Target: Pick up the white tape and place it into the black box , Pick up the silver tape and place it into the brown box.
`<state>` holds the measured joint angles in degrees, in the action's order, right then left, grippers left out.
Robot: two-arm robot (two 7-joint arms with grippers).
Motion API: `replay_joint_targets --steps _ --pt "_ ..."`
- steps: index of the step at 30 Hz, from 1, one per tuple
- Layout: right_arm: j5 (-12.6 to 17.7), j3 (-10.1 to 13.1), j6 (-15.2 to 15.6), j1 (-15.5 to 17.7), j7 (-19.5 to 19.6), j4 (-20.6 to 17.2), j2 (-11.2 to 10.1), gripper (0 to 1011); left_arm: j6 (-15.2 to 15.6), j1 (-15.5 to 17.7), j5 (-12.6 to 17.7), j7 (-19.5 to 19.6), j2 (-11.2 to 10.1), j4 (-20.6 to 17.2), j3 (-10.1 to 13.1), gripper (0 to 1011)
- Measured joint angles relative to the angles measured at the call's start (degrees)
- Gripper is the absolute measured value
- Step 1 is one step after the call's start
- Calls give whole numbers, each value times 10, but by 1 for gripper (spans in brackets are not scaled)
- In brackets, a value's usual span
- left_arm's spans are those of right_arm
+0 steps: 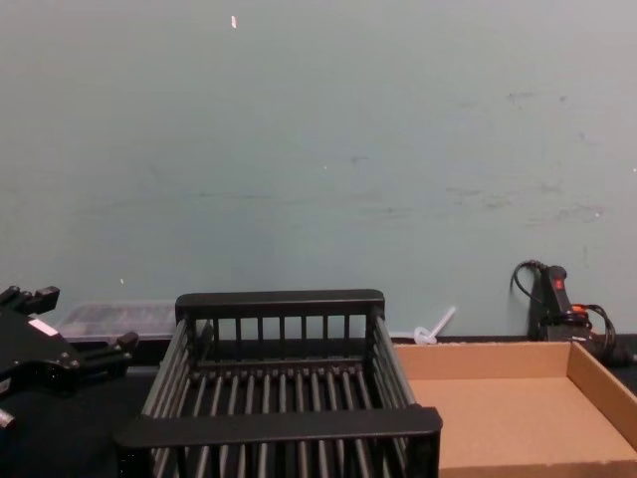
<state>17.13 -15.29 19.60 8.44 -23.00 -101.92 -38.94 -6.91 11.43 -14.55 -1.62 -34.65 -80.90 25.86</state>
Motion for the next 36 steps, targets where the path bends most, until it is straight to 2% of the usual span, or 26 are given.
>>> replay_joint_targets --steps 9,21,29,36 --pt "0 1 -1 0 -2 -1 -1 143 0 0 0 0 0 0 0 1001" --pt "11 26 -24 2 -9 -30 -11 143 0 0 0 0 0 0 0 1001" --pt "14 34 -35 -26 -7 -26 -4 143 0 0 0 0 0 0 0 1001" --pt "16 28 -35 -82 -5 6 17 143 0 0 0 0 0 0 0 1001"
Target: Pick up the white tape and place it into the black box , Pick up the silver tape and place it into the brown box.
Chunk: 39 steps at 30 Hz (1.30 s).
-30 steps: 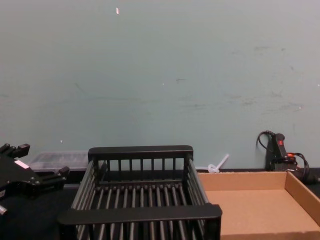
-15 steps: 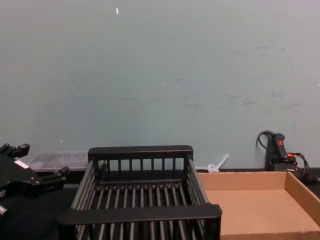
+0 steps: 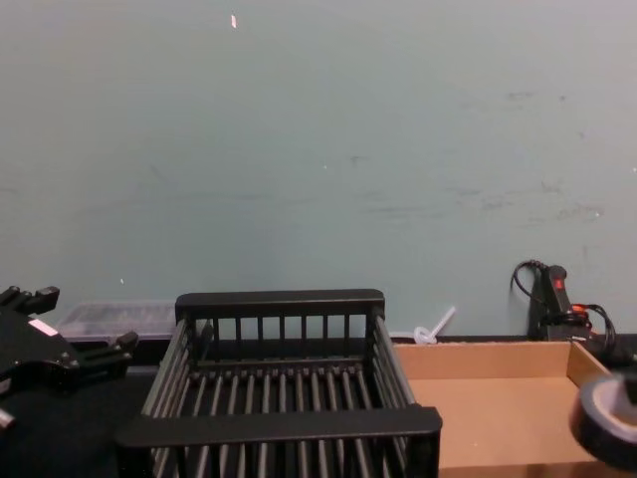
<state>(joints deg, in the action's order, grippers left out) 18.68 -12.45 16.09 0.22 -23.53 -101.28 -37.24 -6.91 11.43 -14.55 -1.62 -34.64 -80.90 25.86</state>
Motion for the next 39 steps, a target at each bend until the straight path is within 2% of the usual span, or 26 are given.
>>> replay_joint_targets --steps 2,3,5,7,13,22,23,25,34,39 --pt "1 -5 4 -21 0 16 8 143 0 0 0 0 0 0 0 1001" --pt "1 -5 4 -21 0 16 8 143 0 0 0 0 0 0 0 1001" --pt "0 -13 10 -51 0 38 18 143 0 0 0 0 0 0 0 1001" --pt "0 -16 11 -58 0 44 22 143 0 0 0 0 0 0 0 1001" --pt "-7 -38 13 -126 0 106 52 143 0 0 0 0 0 0 0 1001" --pt "-17 -62 13 -194 2 185 91 143 0 0 0 0 0 0 0 1001" --pt "-17 -62 13 -194 2 185 91 143 0 0 0 0 0 0 0 1001" --pt "-20 -67 14 -210 7 212 105 143 0 0 0 0 0 0 0 1001" --pt "-37 -77 15 -242 25 280 138 143 0 0 0 0 0 0 0 1001" --pt "-46 -78 13 -248 32 301 149 143 0 0 0 0 0 0 0 1001"
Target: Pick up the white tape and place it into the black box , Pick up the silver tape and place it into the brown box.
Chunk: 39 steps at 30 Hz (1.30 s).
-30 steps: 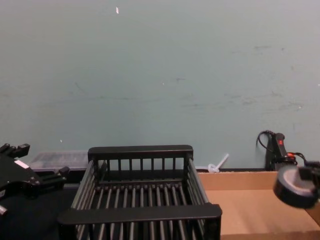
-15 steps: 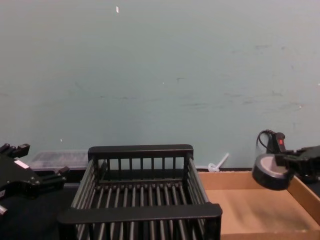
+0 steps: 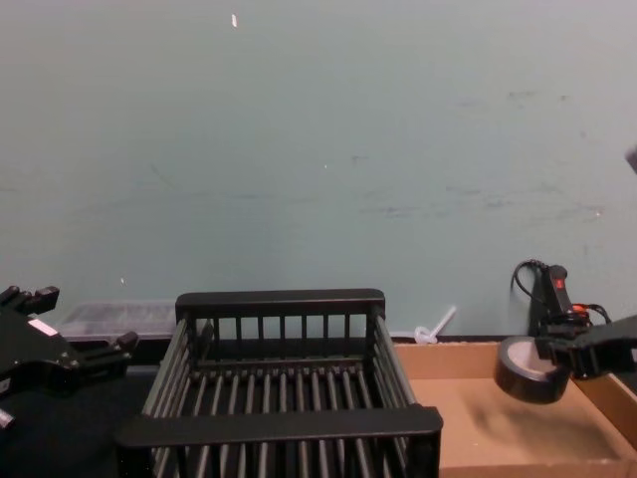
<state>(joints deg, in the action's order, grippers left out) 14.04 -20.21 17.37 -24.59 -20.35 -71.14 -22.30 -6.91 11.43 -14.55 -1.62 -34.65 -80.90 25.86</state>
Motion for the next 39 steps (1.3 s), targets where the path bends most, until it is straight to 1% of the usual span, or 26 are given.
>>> replay_joint_targets --steps 1,11,13,15,16,18,20,25,26,29,31,32,34,35,38,39 --pt "-3 0 -2 -1 2 4 2 143 0 0 0 0 0 0 0 1001" --pt "-3 0 -2 0 1 1 1 143 0 0 0 0 0 0 0 1001" --pt "-2 0 -2 0 1 1 1 172 0 0 0 0 0 0 0 1001" --pt "-2 0 -2 0 1 0 0 222 0 0 0 0 0 0 0 1001" --pt "-2 0 -2 0 1 0 0 277 0 0 0 0 0 0 0 1001" --pt "-1 0 -1 0 0 0 0 309 0 0 0 0 0 0 0 1001" --pt "-1 0 -1 0 0 -1 0 392 0 0 0 0 0 0 0 1001" --pt "-1 0 -1 0 0 -1 0 534 0 0 0 0 0 0 0 1001" --pt "0 0 -1 0 0 -1 0 592 0 0 0 0 0 0 0 1001" --pt "0 0 -1 0 0 -1 -1 674 0 0 0 0 0 0 0 1001" --pt "0 0 -1 1 0 -1 -1 706 0 0 0 0 0 0 0 1001" --pt "0 0 -1 1 0 -2 -1 772 0 0 0 0 0 0 0 1001" --pt "0 0 -1 1 0 -2 -1 808 0 0 0 0 0 0 0 1001" --pt "0 0 -1 1 0 -2 -1 863 0 0 0 0 0 0 0 1001" --pt "0 0 -1 1 -1 -2 -1 913 0 0 0 0 0 0 0 1001" --pt "0 0 -1 1 -1 -2 -1 959 0 0 0 0 0 0 0 1001"
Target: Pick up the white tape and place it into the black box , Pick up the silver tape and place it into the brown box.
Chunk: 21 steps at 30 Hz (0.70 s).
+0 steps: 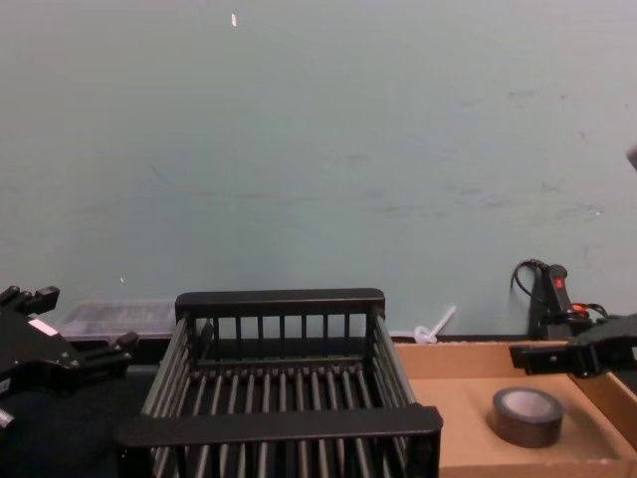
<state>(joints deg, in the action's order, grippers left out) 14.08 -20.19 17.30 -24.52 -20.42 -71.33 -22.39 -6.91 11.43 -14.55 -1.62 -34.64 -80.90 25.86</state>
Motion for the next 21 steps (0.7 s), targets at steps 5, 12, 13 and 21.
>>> replay_joint_targets --steps 5,12,13,21 --pt "0 0 0 0 0 0 0 1002 0 0 0 0 0 0 0 1001" --pt "0 0 0 0 0 0 0 1002 0 0 0 0 0 0 0 1001" --pt "0 0 0 0 0 0 0 1002 0 0 0 0 0 0 0 1001" --pt "0 1 -1 1 -2 -1 0 1002 0 0 0 0 0 0 0 1001"
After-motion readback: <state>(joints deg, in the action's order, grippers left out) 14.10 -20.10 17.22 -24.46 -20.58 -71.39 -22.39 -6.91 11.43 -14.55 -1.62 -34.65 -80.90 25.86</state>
